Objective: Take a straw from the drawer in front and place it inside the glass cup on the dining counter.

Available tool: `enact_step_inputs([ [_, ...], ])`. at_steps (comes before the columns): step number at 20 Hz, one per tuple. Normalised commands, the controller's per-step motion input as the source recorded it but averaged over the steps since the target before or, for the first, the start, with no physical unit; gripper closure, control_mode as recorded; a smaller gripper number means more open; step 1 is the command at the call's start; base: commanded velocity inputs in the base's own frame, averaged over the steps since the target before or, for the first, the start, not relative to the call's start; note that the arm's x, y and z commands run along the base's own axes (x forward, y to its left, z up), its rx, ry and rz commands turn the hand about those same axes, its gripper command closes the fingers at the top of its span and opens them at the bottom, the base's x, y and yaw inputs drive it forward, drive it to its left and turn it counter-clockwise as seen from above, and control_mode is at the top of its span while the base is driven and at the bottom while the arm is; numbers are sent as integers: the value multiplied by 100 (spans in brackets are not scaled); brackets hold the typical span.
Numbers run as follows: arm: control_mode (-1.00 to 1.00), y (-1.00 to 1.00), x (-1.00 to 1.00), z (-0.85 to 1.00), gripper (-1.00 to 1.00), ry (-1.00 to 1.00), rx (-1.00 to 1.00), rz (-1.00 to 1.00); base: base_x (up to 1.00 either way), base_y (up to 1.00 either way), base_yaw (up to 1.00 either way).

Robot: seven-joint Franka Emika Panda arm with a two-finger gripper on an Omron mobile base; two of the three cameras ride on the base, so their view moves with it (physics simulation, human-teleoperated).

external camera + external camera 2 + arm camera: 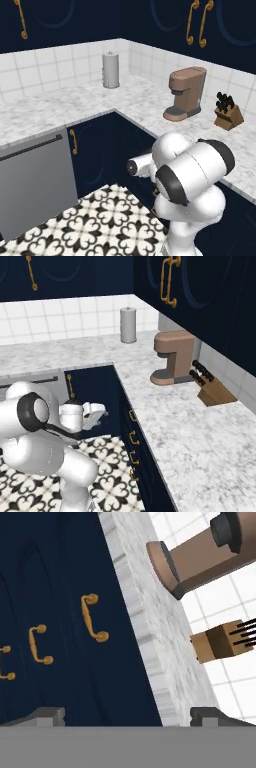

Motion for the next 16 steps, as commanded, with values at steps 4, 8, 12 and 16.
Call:
enact_step_inputs([
  [4,-100,-1,35,-32,-100,0,-19,-8,0,0,0],
  [8,-100,0,38,-12,-100,0,-15,-12,0,0,0],
  [12,-100,-3,49,-1,-100,1,-10,-10,0,0,0],
  [16,-100,-28,44,0,-100,0,-1,-8,0,0,0],
])
